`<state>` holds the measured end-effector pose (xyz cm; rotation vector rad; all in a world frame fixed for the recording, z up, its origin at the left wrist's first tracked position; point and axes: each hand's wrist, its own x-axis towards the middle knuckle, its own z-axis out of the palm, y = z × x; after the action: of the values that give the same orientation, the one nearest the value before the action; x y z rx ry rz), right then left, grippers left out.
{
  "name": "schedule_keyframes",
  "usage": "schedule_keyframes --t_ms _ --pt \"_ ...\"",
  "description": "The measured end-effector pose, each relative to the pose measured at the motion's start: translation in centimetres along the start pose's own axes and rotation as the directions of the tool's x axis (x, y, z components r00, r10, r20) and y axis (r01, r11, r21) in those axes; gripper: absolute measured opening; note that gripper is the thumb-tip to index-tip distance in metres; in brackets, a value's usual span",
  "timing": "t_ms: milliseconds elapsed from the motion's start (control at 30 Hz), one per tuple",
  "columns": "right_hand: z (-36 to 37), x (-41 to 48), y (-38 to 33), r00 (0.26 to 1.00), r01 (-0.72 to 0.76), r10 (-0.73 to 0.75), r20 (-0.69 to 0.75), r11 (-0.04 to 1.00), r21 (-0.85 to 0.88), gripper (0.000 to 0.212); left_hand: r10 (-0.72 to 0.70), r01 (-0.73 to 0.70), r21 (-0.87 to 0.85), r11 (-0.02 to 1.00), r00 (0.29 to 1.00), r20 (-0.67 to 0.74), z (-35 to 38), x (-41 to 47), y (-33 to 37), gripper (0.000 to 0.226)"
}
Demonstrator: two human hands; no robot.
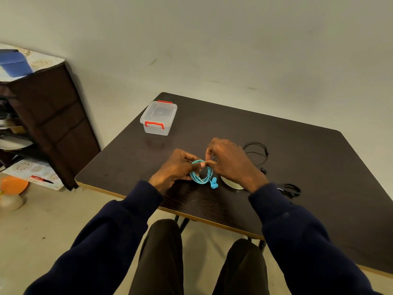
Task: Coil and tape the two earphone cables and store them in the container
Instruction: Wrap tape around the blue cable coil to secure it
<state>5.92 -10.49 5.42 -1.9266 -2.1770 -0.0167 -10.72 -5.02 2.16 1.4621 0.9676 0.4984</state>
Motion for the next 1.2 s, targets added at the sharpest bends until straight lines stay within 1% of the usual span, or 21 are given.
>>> schedule_keyframes --t_ms 67,200,267,400,500,633,800,967,1100,1200 --pt "0.0 0.0 0.0 1.000 0.000 0.000 0.005 1.000 -0.004 0.009 0.023 -0.023 0.032 0.999 1.000 0.004 0.0 0.1 -0.2 0.017" --pt "0.1 0.0 -0.1 1.000 0.009 -0.009 -0.007 1.000 -0.017 0.009 0.107 -0.103 0.153 0.983 0.994 -0.016 0.1 0.3 -0.7 0.011" --pt "0.1 0.1 -0.1 1.000 0.017 -0.017 -0.009 1.000 -0.025 0.009 0.136 -0.130 0.186 0.974 0.990 -0.023 0.1 0.4 -0.8 0.009" --pt "0.0 0.3 0.3 0.999 0.018 -0.018 0.042 1.000 -0.005 0.006 0.156 -0.148 0.247 0.958 0.988 -0.014 0.3 0.6 -0.7 0.007" --pt "0.0 0.4 0.6 0.997 0.022 -0.024 0.072 0.999 0.023 0.004 0.158 -0.150 0.262 0.953 0.987 -0.011 0.2 0.7 -0.7 0.007" --pt "0.1 0.4 0.9 0.999 0.014 -0.017 0.032 0.995 0.097 0.005 0.151 -0.137 0.293 0.946 0.988 -0.025 0.3 0.9 -0.9 0.008" --pt "0.2 0.4 1.0 0.996 -0.050 0.029 0.082 0.963 0.264 0.007 0.205 -0.181 0.371 0.911 0.978 -0.026 0.6 0.8 -0.7 0.012" --pt "-0.3 0.5 0.8 0.988 -0.127 0.090 0.122 0.932 0.338 0.009 0.220 -0.202 0.358 0.912 0.975 -0.010 0.6 0.6 -0.4 0.014" --pt "-0.4 0.4 0.7 0.981 -0.192 0.172 0.085 0.893 0.407 0.007 0.194 -0.185 0.274 0.944 0.981 -0.006 0.5 0.5 -0.3 0.013" --pt "-0.4 0.3 0.7 0.973 -0.229 0.209 0.095 0.870 0.437 0.004 0.174 -0.172 0.231 0.958 0.985 0.013 0.5 0.4 -0.3 0.012"
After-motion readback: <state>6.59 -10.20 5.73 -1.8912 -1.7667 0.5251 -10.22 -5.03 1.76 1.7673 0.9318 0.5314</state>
